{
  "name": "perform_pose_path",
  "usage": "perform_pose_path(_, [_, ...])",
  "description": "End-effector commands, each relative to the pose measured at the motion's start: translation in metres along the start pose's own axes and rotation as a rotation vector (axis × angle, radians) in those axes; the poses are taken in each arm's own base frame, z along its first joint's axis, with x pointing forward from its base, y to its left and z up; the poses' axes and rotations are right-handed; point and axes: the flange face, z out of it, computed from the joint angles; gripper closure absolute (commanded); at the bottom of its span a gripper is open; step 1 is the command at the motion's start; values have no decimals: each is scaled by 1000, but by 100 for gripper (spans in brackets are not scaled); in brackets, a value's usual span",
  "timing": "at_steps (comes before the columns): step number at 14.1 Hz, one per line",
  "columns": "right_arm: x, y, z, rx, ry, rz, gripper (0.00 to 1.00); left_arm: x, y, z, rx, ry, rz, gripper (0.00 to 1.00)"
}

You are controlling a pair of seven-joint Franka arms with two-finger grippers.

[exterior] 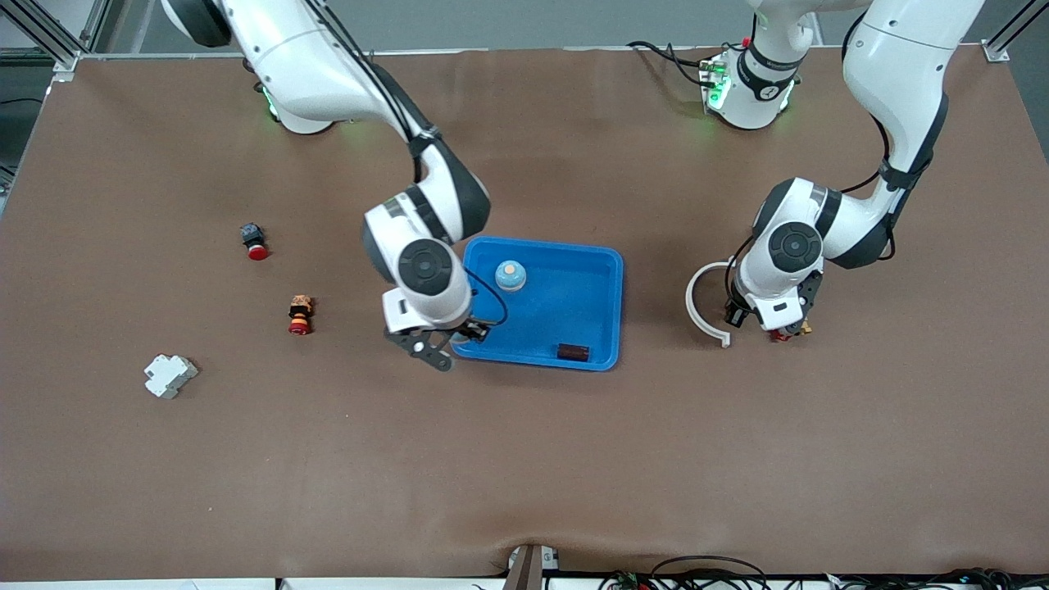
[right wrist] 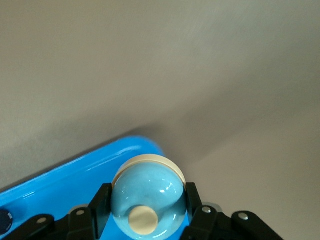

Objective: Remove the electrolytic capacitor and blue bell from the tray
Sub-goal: 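Carry the bell with the right gripper while the left gripper carries the capacitor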

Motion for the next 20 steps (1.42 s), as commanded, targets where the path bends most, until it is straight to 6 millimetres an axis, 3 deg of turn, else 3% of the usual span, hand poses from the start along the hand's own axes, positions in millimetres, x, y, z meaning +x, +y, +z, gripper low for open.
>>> perform_pose_path(1, [33, 56, -46, -1, -19, -99, 100, 0, 0, -16, -23, 30, 24, 0])
perform_pose_path(6, [97, 165, -64, 8, -50, -285, 100, -9, 15, -72, -40, 62, 14, 0])
perform_pose_path(10, [133, 233, -60, 17, -72, -368, 100, -46, 47, -109, -103, -11, -60, 0])
perform_pose_path(13, [154, 278, -52, 29, -79, -420, 100, -76, 78, -113, -133, -64, -202, 0])
perform_pose_path(17, [153, 314, -37, 21, -32, -461, 100, -111, 127, -113, -161, -135, -389, 0])
perform_pose_path(20, [150, 337, -10, 7, 12, -497, 100, -130, 150, -102, -169, -171, -454, 0])
